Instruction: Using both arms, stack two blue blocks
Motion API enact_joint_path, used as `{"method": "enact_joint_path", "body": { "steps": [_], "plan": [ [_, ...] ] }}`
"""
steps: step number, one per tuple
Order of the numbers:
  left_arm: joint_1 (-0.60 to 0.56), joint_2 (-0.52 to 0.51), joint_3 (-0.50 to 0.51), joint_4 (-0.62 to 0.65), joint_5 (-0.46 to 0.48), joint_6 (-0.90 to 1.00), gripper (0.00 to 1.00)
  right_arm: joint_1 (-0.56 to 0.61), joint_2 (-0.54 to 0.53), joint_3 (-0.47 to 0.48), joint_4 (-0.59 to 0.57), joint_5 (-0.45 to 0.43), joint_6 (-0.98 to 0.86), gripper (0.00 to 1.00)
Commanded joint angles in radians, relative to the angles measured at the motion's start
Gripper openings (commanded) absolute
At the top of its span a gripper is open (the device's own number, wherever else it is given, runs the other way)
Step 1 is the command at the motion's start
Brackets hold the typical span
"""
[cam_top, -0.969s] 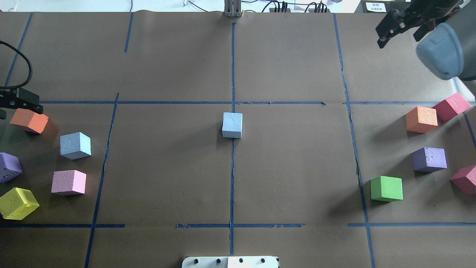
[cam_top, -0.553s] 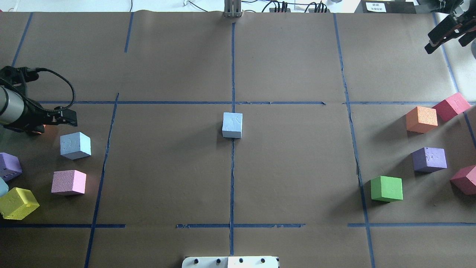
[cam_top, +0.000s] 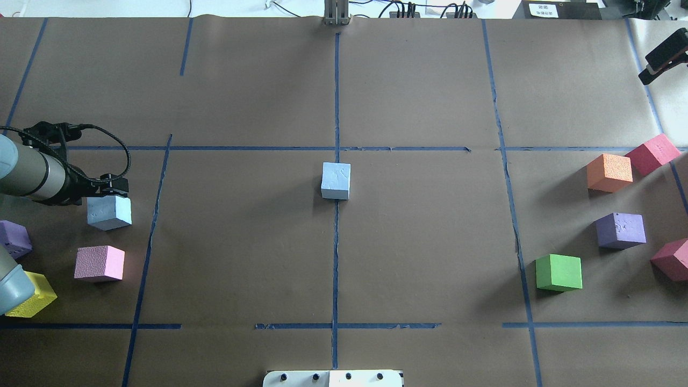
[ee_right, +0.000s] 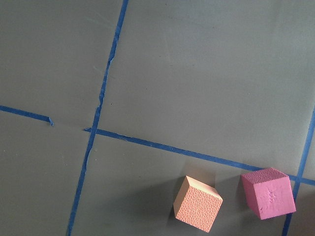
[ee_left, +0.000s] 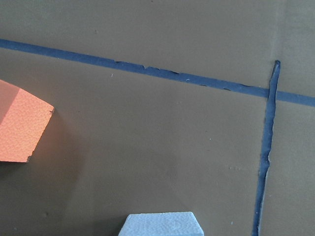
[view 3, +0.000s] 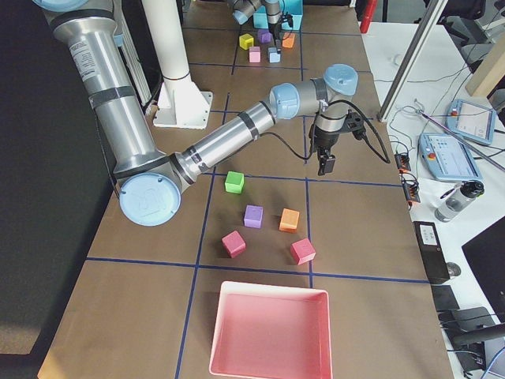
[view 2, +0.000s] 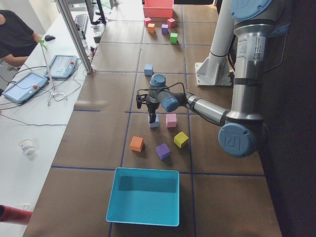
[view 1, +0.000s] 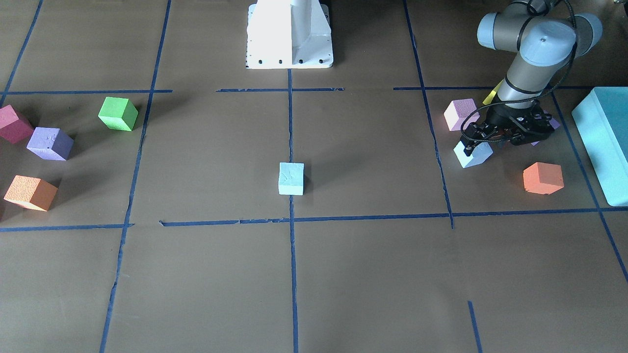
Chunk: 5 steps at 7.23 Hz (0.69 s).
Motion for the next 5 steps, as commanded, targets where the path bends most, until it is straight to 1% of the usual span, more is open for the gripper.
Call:
{"method": "enact_joint_path", "body": {
  "steps": [1, 2, 3, 4, 5],
  "plan": [
    [0.041, -0.003, 0.033, -0.002, 0.001, 0.003, 1.0, 0.004, -0.003, 0.0, 0.0, -0.001, 0.001, 1.0],
    [0.049, -0.005, 0.041, -0.002, 0.001, -0.002, 1.0, 0.004, -0.005, 0.0, 0.0, 0.0, 0.001, 1.0],
    [0.049, -0.003, 0.037, 0.0, -0.005, -0.001, 0.75, 0.006, -0.003, 0.002, 0.0, 0.0, 0.001, 1.0],
    [0.049, -0.002, 0.029, 0.001, -0.01, 0.015, 0.4, 0.007, -0.003, 0.002, 0.0, 0.002, 0.001, 1.0],
    [0.048, -0.002, 0.018, 0.007, -0.01, 0.013, 0.21, 0.009, -0.003, 0.002, 0.0, 0.002, 0.003, 1.0]
  ]
}}
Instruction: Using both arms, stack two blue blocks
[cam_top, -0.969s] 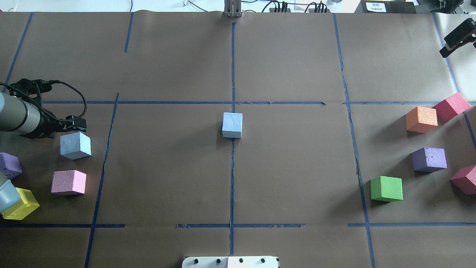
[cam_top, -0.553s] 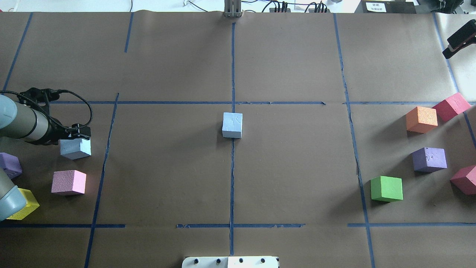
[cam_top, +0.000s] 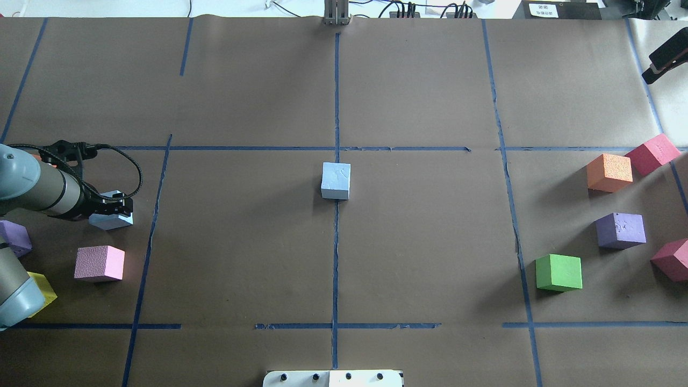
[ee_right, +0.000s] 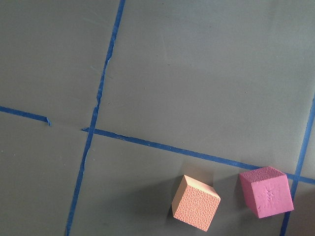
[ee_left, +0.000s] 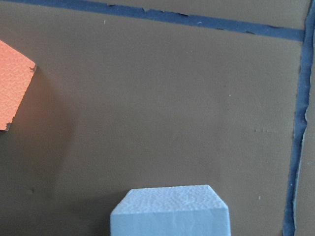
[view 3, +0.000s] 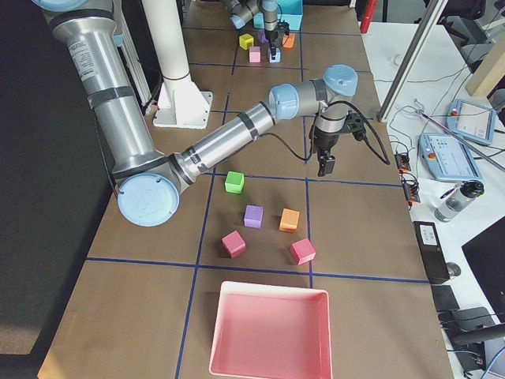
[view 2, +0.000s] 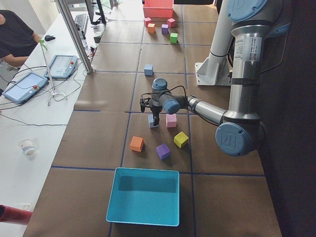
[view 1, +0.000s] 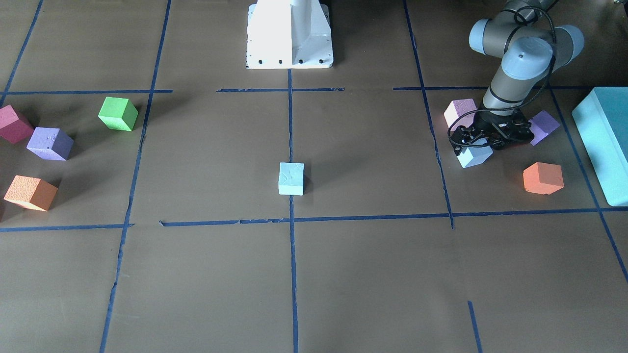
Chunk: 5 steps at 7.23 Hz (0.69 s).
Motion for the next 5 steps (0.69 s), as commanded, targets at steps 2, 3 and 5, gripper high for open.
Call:
{"method": "enact_joint_path", "body": {
  "steps": [2, 3, 5],
  "plan": [
    [-0.012, 0.014, -0.053, 0.016, -0.016, 0.005, 0.0, 0.006, 0.002, 0.003, 0.0, 0.001, 0.0, 1.0],
    [-0.031, 0.005, -0.119, 0.115, -0.071, 0.007, 0.0, 0.014, 0.002, 0.006, 0.0, 0.001, -0.002, 1.0],
    [-0.046, -0.162, -0.239, 0.453, -0.071, 0.078, 0.0, 0.039, -0.041, 0.002, 0.0, 0.01, 0.012, 1.0]
  ]
}}
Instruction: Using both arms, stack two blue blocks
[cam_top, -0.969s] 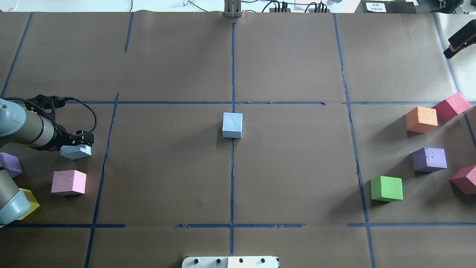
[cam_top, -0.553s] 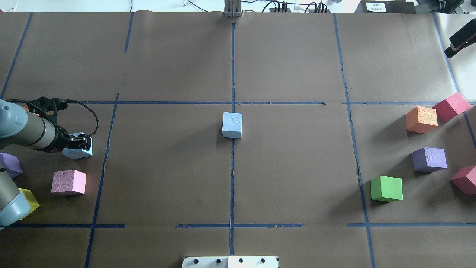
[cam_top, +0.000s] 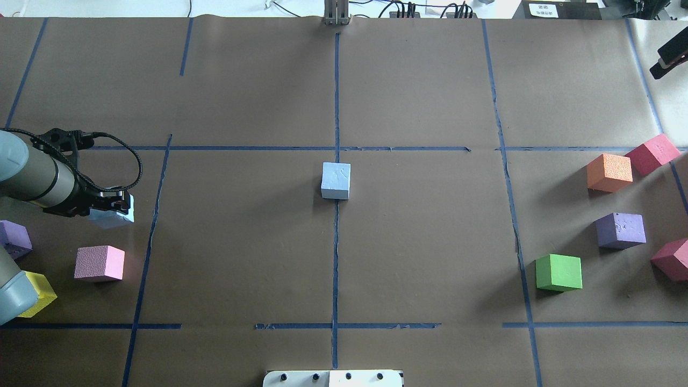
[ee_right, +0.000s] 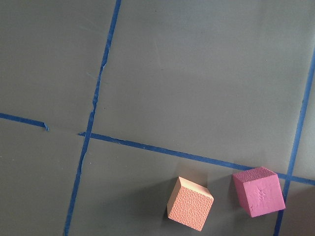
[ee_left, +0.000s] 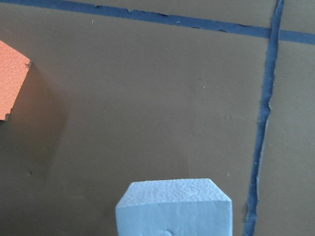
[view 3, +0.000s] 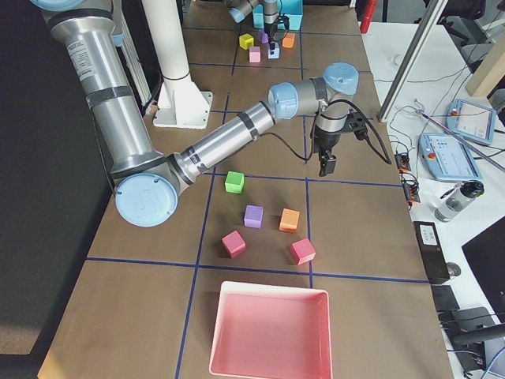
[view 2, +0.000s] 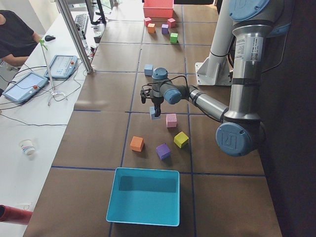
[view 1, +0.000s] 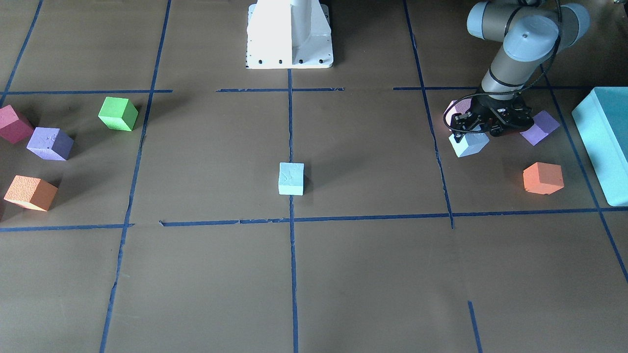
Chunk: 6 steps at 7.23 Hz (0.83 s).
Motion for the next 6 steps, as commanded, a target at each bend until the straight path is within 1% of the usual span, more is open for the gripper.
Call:
{"method": "enact_joint_path", "body": {
  "steps": [1, 2, 3, 4, 5, 6],
  "plan": [
    [-0.004, -0.264, -0.067, 0.376, -0.005, 0.062, 0.0, 0.01, -0.03, -0.005, 0.001, 0.002, 0.011, 1.0],
    [0.0, -0.383, -0.052, 0.468, -0.003, 0.062, 0.0, 0.025, -0.101, 0.001, 0.005, 0.008, -0.001, 1.0],
    [0.011, -0.444, -0.017, 0.47, -0.005, 0.064, 0.0, 0.031, -0.17, 0.001, 0.096, 0.009, 0.003, 1.0],
    [0.016, -0.535, 0.053, 0.469, -0.008, 0.064, 0.0, 0.036, -0.259, 0.001, 0.199, 0.017, 0.003, 1.0],
    [0.019, -0.646, 0.15, 0.467, -0.009, 0.065, 0.0, 0.049, -0.333, -0.001, 0.282, 0.023, 0.006, 1.0],
    [0.029, -0.733, 0.231, 0.464, -0.011, 0.065, 0.0, 0.072, -0.35, -0.002, 0.293, 0.049, 0.008, 1.0]
  ]
}}
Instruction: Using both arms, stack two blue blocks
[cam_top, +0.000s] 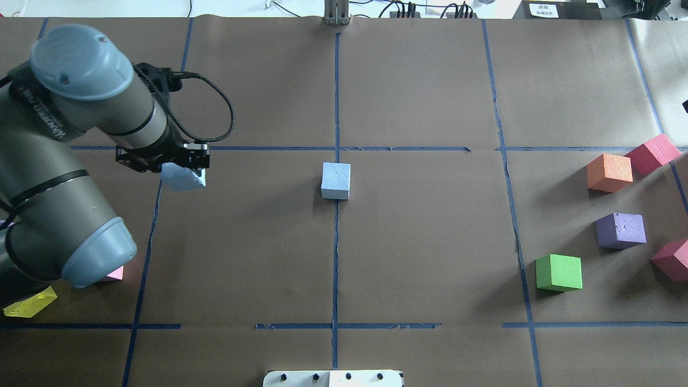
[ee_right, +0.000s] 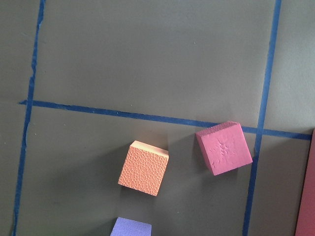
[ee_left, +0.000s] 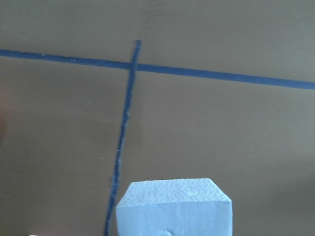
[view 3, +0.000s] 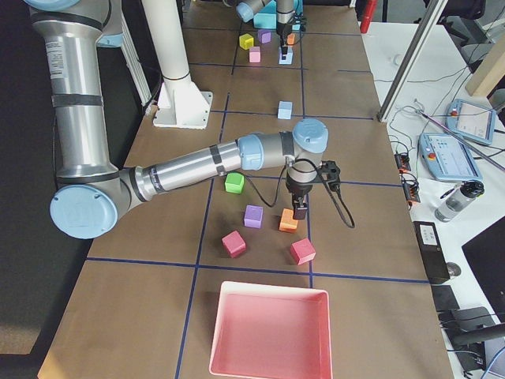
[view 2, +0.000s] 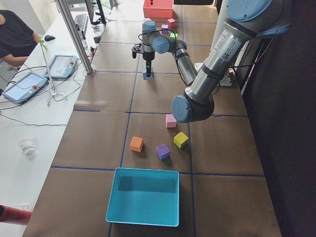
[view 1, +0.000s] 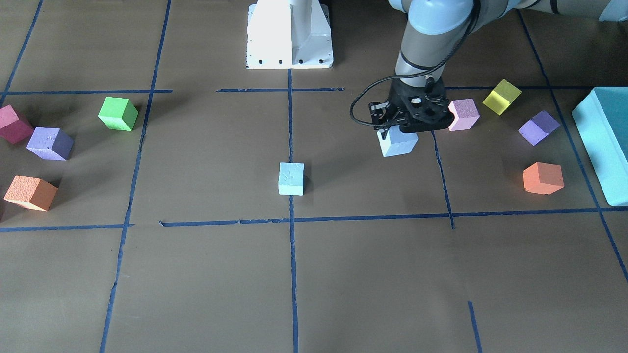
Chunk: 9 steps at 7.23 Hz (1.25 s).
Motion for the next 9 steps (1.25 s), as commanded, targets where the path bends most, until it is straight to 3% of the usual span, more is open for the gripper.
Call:
{"method": "enact_joint_path", "body": {
  "steps": [1, 3, 6, 9],
  "plan": [
    [0.022, -0.202, 0.182, -0.004, -0.002, 0.001, 0.0, 0.037, -0.082, -0.003, 0.056, 0.041, -0.002, 1.0],
    [0.032, -0.307, 0.29, -0.01, -0.002, 0.008, 0.0, 0.052, -0.134, -0.009, 0.082, 0.038, -0.008, 1.0],
    [0.074, -0.341, 0.411, -0.121, 0.003, 0.084, 0.0, 0.079, -0.162, -0.083, 0.203, 0.04, -0.008, 1.0],
    [0.125, -0.36, 0.461, -0.142, 0.007, 0.087, 0.0, 0.085, -0.162, -0.085, 0.207, 0.04, -0.007, 1.0]
  ]
}}
